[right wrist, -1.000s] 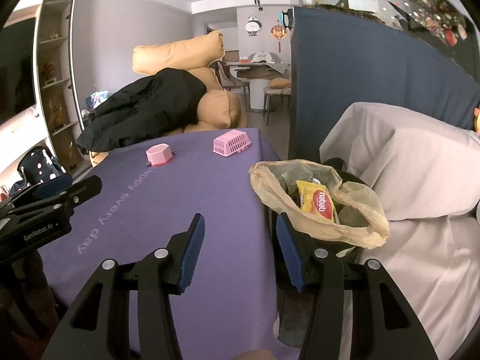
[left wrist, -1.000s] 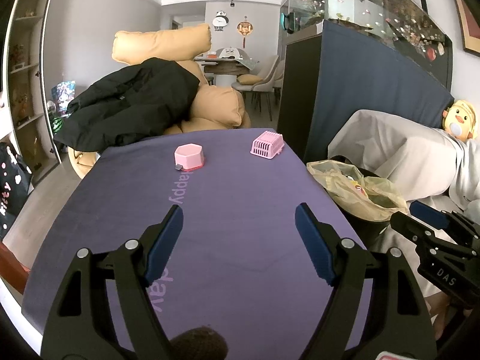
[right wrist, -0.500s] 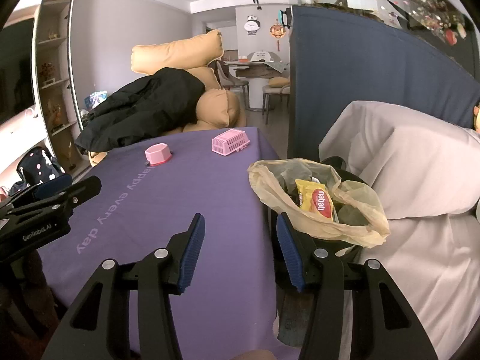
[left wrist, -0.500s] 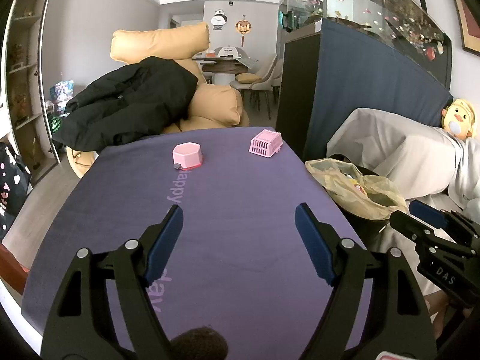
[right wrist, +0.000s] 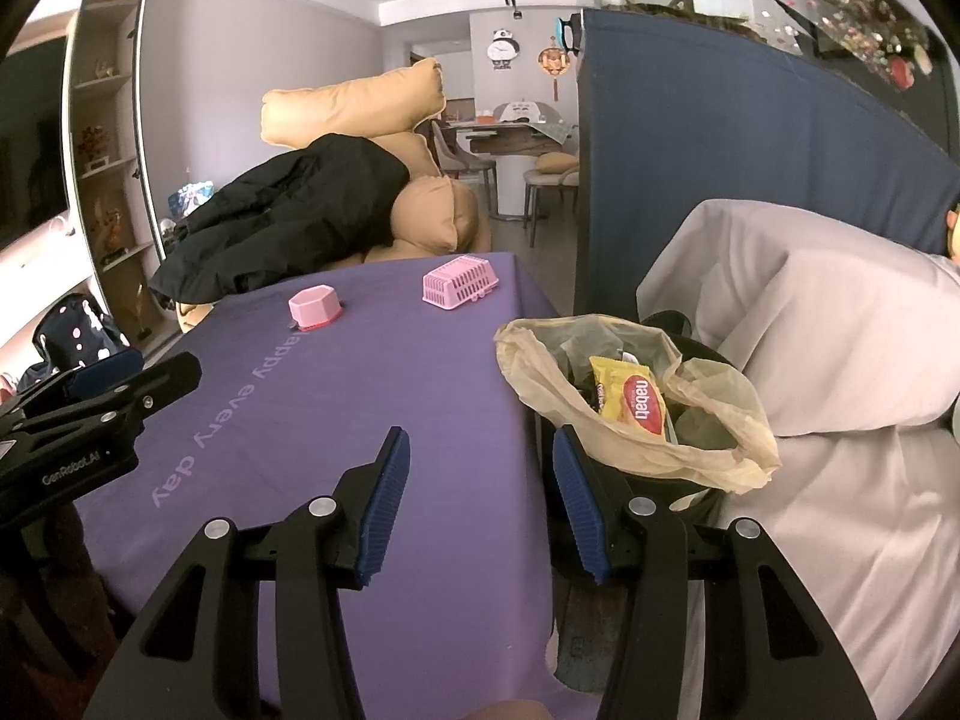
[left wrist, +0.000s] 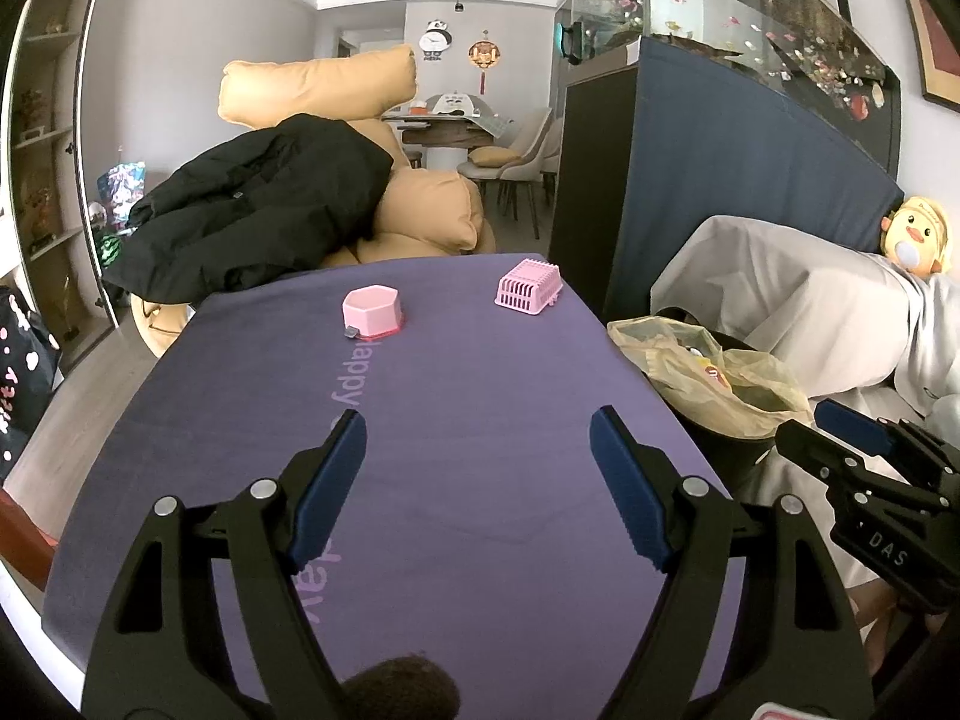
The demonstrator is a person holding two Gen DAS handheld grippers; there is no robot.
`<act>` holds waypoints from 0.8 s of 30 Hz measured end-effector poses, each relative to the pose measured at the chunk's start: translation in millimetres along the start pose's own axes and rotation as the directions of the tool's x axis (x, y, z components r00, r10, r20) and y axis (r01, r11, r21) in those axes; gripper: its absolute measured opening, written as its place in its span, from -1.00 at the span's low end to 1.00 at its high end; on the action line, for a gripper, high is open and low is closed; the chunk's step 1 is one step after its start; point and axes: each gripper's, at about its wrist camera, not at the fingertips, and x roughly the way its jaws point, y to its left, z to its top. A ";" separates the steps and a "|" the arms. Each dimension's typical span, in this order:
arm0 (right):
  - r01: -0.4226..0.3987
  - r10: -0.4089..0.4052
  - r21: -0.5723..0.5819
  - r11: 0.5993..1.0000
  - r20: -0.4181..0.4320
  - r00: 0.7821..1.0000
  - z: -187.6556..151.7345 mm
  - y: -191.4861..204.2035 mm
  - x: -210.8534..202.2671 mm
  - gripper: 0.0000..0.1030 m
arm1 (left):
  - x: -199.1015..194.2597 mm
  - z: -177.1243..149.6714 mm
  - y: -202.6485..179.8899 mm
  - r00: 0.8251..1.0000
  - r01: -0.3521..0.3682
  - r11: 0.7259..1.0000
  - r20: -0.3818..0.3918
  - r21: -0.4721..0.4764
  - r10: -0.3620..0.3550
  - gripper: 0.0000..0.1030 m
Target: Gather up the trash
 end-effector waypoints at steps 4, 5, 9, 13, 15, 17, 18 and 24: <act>0.005 -0.005 0.005 1.000 0.000 1.000 -1.4 -0.2 0.0 -0.08 | 0.5 -0.6 -1.7 1.000 0.008 1.000 -0.004 0.000 -0.008 0.42; 0.005 -0.005 0.007 1.000 0.001 1.000 -1.9 -0.3 -0.3 -0.08 | 0.8 -0.7 -2.2 1.000 0.010 1.000 -0.005 0.001 -0.010 0.42; 0.006 -0.006 0.009 1.000 0.001 1.000 -1.4 -0.9 0.0 -0.08 | -0.5 -0.8 -3.2 1.000 0.012 1.000 -0.002 0.001 -0.012 0.42; 0.012 -0.012 0.010 1.000 0.004 1.000 -1.6 0.2 -1.5 -0.08 | -0.9 -0.8 -3.7 1.000 0.012 1.000 -0.004 0.001 -0.012 0.42; 0.012 -0.012 0.009 1.000 0.004 1.000 -1.9 0.1 -1.7 -0.08 | -0.6 -0.7 -3.5 1.000 0.014 1.000 -0.006 0.000 -0.014 0.42; 0.013 -0.013 0.009 1.000 0.005 1.000 -1.3 0.3 -1.6 -0.08 | 0.1 -0.9 -3.6 1.000 0.015 1.000 -0.007 0.001 -0.015 0.42; 0.015 -0.015 0.008 1.000 0.005 1.000 -1.4 0.3 -1.6 -0.08 | 0.3 -1.0 -3.6 1.000 0.015 1.000 -0.007 0.003 -0.015 0.42; 0.023 -0.023 0.007 1.000 0.002 1.000 -0.1 1.1 -2.5 -0.08 | 3.1 -2.5 -2.9 0.999 0.029 1.000 -0.014 0.007 -0.029 0.42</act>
